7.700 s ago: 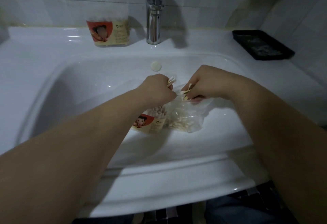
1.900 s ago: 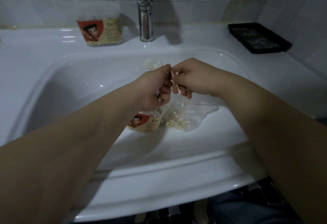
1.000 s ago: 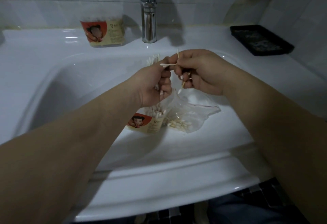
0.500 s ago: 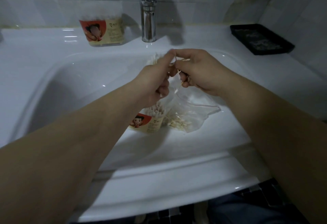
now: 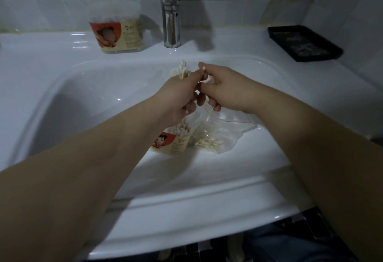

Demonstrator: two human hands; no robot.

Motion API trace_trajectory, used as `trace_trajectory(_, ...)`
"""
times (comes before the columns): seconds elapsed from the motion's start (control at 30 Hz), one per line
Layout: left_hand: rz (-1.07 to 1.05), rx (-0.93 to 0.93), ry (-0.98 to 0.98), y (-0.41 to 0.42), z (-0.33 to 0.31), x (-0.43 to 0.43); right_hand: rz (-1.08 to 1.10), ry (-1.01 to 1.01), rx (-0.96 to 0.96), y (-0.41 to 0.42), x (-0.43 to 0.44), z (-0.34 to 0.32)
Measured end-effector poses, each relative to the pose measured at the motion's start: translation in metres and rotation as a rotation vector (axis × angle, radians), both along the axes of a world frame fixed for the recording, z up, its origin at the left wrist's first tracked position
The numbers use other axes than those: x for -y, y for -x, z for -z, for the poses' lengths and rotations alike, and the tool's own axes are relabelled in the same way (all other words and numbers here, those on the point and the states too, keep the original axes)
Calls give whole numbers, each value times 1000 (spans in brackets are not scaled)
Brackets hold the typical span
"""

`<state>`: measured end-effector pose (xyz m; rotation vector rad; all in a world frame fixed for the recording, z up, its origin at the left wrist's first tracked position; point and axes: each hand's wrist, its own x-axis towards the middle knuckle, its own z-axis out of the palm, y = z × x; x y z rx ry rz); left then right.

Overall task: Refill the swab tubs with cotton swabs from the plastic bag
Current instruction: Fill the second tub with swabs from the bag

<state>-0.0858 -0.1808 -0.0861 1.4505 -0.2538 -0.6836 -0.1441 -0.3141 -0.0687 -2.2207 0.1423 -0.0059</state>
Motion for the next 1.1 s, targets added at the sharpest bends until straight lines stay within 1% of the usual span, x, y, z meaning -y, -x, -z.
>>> trace_trajectory(0.13,-47,-62,9,0,-2,0,10,-1,25,2,-1,-4)
trace_trajectory(0.23,-51,-98,2,0,-2,-1,19,55,25,2,0,-5)
trace_trajectory(0.4,-120,-47,-49,2,-4,1,145,125,127,-3,8,-4)
trace_trajectory(0.47,-145,-42,-48,3,-5,2,185,135,134,-4,9,-5)
trace_trajectory(0.53,-141,-80,-24,4,-4,2,193,116,103,-4,8,-4)
trace_trajectory(0.67,-120,-146,8,4,-1,2,137,26,-6,-1,3,-3)
trace_trajectory(0.77,-117,-179,47,2,-3,1,142,-64,-17,1,3,-6)
trace_trajectory(0.83,-122,-161,42,0,-4,1,164,-96,-18,1,3,-8)
trace_trajectory(0.97,-201,-48,-84,-2,-1,3,264,-140,-47,1,2,-12)
trace_trajectory(1.03,-228,-86,-47,-3,-2,2,320,-181,-40,0,5,-12)
trace_trajectory(1.1,-191,-89,-23,-3,-4,0,321,-221,-32,0,6,-12)
